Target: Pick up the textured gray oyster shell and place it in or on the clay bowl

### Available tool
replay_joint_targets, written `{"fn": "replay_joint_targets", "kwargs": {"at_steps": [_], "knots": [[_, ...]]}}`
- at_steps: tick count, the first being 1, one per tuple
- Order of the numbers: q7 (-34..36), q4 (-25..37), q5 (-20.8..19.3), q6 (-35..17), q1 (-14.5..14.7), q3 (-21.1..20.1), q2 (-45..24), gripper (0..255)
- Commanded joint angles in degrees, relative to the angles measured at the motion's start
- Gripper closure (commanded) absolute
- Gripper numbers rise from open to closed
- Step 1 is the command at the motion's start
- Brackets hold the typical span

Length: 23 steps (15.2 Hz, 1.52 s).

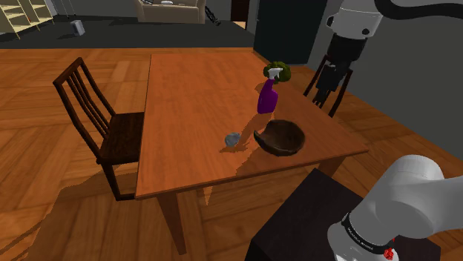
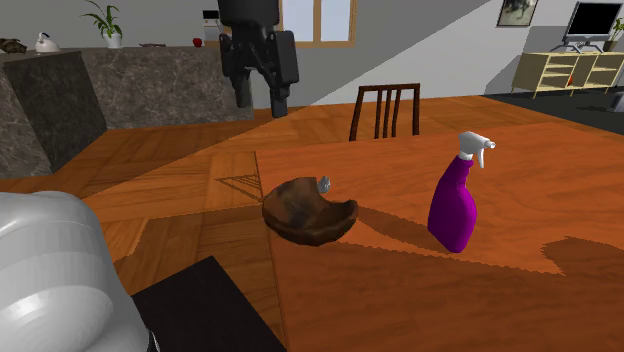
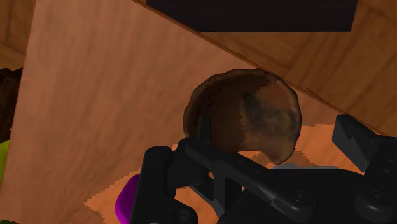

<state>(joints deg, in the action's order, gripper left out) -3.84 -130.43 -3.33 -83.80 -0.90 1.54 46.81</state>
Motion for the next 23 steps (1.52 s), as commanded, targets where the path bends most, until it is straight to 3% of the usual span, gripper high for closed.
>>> {"fn": "replay_joint_targets", "kwargs": {"at_steps": [1, 12, 23], "knots": [[0.0, 0.0, 0.0, 0.0, 0.0, 0.0, 0.0, 0], [15.6, 3.1, 8.2, -10.9, -1.1, -4.5, -21.7, 0], [27.7, 13.7, 14.9, -18.8, -1.3, -6.0, -46.3, 0]]}}
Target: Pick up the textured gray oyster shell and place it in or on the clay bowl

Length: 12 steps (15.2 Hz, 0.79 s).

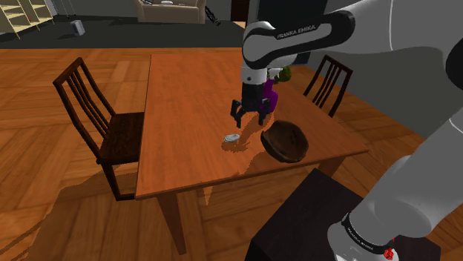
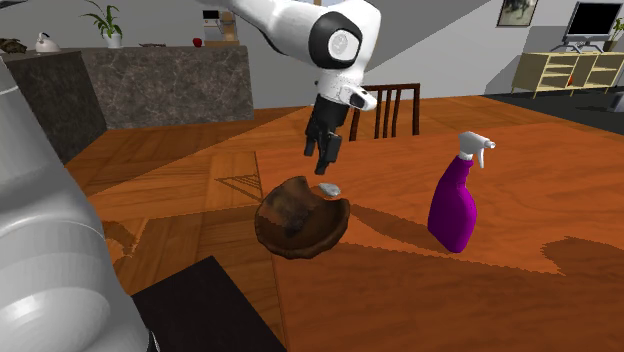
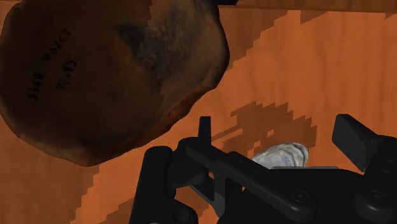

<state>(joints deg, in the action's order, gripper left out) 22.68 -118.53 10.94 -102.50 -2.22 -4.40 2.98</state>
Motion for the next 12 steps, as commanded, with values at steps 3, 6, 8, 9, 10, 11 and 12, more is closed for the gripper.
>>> {"fn": "replay_joint_targets", "kwargs": {"at_steps": [3, 6, 8, 9, 10, 11, 12], "knots": [[3.9, 5.9, 2.5, -1.5, 0.0, 0.0, -9.3, 0], [6.4, 10.4, 4.4, -2.4, 0.0, 0.0, -16.2, 0], [6.4, 9.8, 4.5, -3.2, 0.1, 0.0, -16.3, 0], [6.3, 9.1, 4.5, -3.9, 0.2, -0.1, -16.3, 0], [6.3, 8.4, 4.6, -4.6, 0.3, -0.2, -16.4, 0], [6.2, 7.8, 4.7, -5.4, 0.4, -0.2, -16.5, 0], [6.2, 7.2, 4.8, -6.1, 0.5, -0.3, -16.6, 0]]}}
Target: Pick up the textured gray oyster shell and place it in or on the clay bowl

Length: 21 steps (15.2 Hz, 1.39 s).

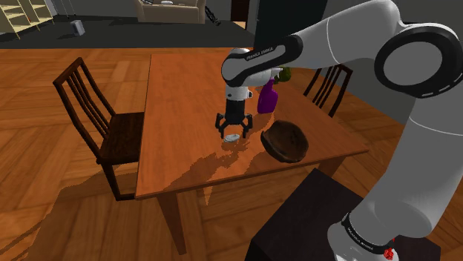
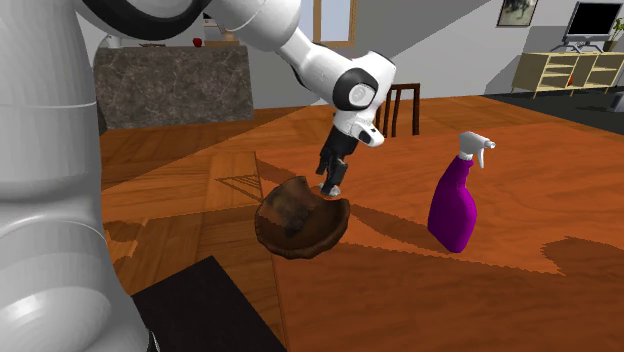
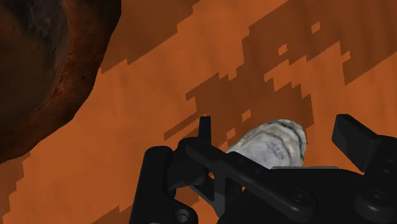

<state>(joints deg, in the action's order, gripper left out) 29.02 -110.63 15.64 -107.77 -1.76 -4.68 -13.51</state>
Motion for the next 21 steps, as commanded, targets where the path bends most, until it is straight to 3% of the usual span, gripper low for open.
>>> {"fn": "replay_joint_targets", "kwargs": {"at_steps": [1, 10, 11, 20, 21], "knots": [[-0.2, -1.3, 0.2, -1.6, 0.1, -0.1, -0.3, 0], [-0.3, -2.2, 0.3, -2.7, 0.3, -0.2, -0.5, 0], [-0.3, -2.2, 0.3, -2.7, 0.3, -0.2, -0.5, 255], [-0.3, -2.2, 0.3, -2.7, 0.3, -0.2, -0.5, 255], [-0.3, -2.2, 0.3, -2.7, 0.3, -0.2, -0.5, 0]]}}
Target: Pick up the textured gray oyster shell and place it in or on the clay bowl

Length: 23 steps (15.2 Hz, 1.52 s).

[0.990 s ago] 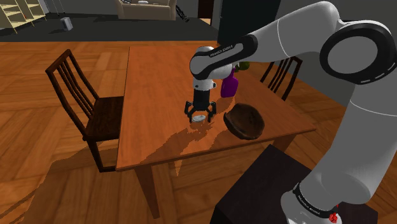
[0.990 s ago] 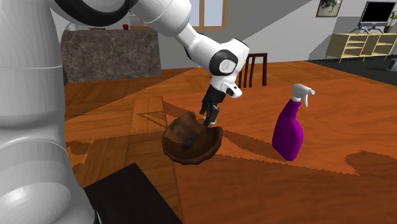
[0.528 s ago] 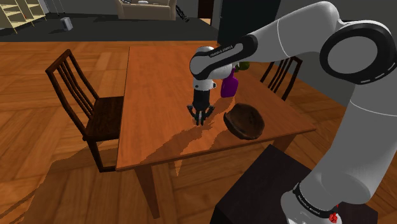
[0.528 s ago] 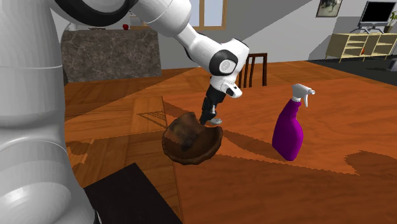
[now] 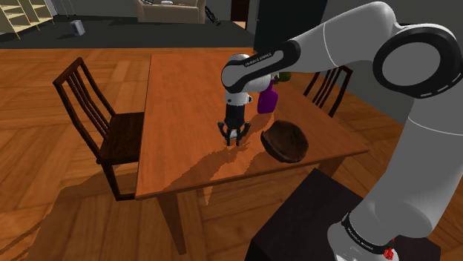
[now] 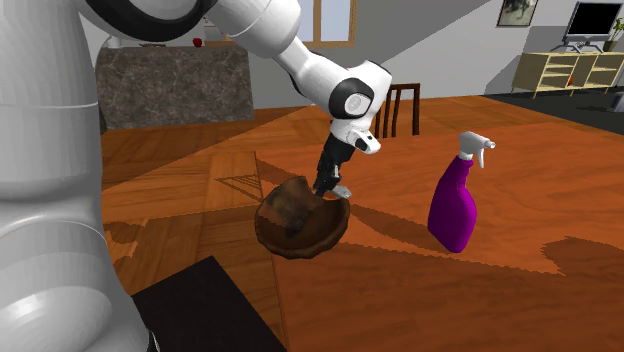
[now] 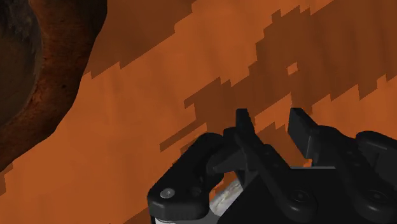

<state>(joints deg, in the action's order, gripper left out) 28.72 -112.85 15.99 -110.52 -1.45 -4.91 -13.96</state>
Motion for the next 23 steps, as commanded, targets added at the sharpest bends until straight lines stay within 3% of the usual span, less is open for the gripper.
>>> {"fn": "replay_joint_targets", "kwargs": {"at_steps": [1, 5, 13, 21, 22, 23], "knots": [[1.7, 0.6, -2.1, -0.7, 0.4, 0.4, 0.5, 0], [9.0, 3.0, -11.2, -2.6, 2.2, 2.1, 2.3, 0], [9.2, -0.8, -11.3, -8.2, 2.5, 2.0, 0.7, 0], [9.2, -0.8, -11.3, -8.2, 2.5, 2.0, 0.7, 0], [9.2, -0.8, -11.3, -8.2, 2.5, 2.0, 0.7, 255], [9.2, -0.8, -11.3, -8.2, 2.5, 2.0, 0.7, 255]]}}
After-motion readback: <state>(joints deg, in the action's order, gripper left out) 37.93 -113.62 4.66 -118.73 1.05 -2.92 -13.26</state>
